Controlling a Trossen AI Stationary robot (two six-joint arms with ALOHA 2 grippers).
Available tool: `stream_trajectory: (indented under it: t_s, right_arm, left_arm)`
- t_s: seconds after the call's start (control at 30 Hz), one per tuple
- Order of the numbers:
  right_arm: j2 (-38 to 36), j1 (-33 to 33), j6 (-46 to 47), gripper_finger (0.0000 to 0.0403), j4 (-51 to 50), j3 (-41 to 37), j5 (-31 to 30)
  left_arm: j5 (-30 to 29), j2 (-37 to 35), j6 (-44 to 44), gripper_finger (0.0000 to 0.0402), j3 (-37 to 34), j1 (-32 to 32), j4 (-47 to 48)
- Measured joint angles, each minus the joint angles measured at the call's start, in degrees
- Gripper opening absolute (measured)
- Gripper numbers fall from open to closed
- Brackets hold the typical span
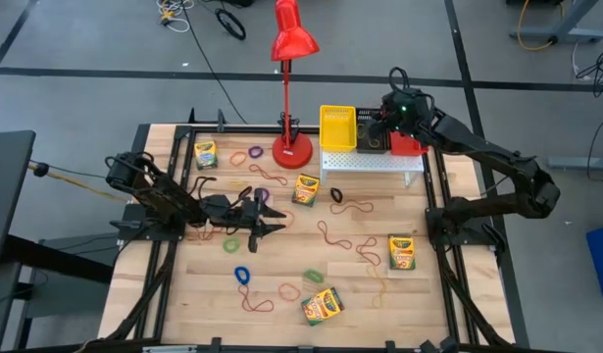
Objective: Pick & Place Office Desk Supplies
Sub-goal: Put the red rubber band into the black bin on the shelf, then put the black spring keychain into the red bin on the shelf
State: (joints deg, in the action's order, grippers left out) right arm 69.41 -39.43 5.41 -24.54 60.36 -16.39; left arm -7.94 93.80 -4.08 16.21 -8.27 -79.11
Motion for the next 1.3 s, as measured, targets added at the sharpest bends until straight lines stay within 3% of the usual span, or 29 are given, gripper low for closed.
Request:
stream_trajectory:
  t_s: [0.37, 0.57, 0.73, 1.07, 1.3]
  right_arm:
    - [1.2, 1.0, -0.2, 0.0283, 0.8, 0.0, -0.1]
    - [-0.9, 1.6, -2.9, 0.0289, 4.2, 0.0, -0.3]
    - [-3.7, 3.4, -4.5, 0.0248, 4.6, 0.0, -0.3]
    - [-1.6, 3.8, -4.8, 0.0081, 3.0, 0.0, 1.7]
    - [-4.1, 7.4, -6.3, 0.0043, 2.2, 0.0, 2.7]
  left_arm:
    - [0.0, 0.0, 0.0, 0.0145, 0.0, 0.0, 0.0]
    - [0.0, 0.0, -0.6, 0.0145, 0.0, 0.0, 0.0]
    - [0.0, 0.0, -0.1, 0.0145, 0.0, 0.0, 0.0]
    - [-1.2, 0.0, 0.0, 0.0145, 0.0, 0.1, 0.0]
    - [-1.1, 0.0, -1.3, 0.0145, 0.0, -0.4, 0.0]
